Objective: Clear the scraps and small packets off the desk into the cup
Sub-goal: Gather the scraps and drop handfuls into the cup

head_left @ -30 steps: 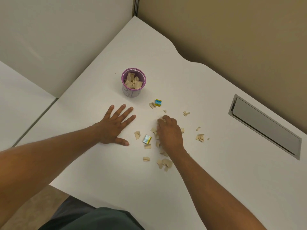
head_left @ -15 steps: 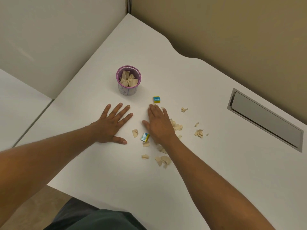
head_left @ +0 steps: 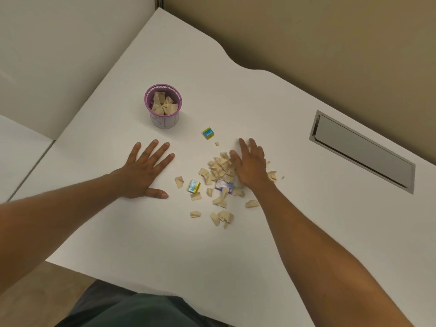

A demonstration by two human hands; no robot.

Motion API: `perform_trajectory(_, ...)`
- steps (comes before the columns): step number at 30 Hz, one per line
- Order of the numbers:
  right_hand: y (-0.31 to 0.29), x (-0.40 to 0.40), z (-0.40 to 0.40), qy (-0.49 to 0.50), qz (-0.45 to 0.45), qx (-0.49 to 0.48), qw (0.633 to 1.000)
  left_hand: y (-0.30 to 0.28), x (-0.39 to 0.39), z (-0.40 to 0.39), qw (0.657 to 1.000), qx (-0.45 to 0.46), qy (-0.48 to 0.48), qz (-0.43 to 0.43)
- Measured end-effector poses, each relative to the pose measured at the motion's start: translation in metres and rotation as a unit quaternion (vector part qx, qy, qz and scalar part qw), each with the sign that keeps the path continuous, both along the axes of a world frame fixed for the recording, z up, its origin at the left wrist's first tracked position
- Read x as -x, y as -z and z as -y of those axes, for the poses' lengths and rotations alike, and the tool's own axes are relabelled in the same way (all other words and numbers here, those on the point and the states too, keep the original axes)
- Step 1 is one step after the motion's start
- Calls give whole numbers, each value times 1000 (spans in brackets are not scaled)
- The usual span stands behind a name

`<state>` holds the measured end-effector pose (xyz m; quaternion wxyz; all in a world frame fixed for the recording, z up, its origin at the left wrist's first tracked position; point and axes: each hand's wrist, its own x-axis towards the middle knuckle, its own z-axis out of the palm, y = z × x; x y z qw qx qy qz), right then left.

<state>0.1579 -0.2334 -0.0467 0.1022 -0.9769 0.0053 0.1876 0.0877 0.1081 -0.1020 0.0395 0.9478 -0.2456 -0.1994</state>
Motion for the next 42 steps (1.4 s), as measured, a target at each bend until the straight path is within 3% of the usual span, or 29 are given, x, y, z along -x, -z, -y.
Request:
perform_trajectory(5,7,33,-31,-120,22,27,992,-1,0,0,1000,-5,-1,-11)
perform_trajectory(11,7,63,-59,-124,25,94,988,0,-1,-1,1000,-3,3,-5)
perform_trajectory(21,-2,42,-52,-138,57,18,989,2,-1,-1,1000,-6,-1,-20)
perform_trajectory(23,-3,37,-50,-101,53,-17,993,2,-1,-2,1000,-5,1,-21)
perform_trajectory(25,-11,33,-52,2,44,-90,995,2,-1,-2,1000,-10,4,-22)
perform_trajectory(28,-31,26,-60,106,20,-209,972,5,-1,-3,1000,-5,5,-19)
perform_trajectory(31,-58,11,-81,133,-6,-287,949,6,0,-3,1000,4,4,-18)
perform_trajectory(35,-92,-26,-132,59,44,-330,941,5,-2,-1,1000,4,6,-29)
perform_trajectory(39,-103,-67,-185,-73,125,-258,955,4,-2,-2,999,4,5,-38)
perform_trajectory(42,-97,-91,-210,-163,78,-154,971,4,-1,-1,999,6,3,-34)
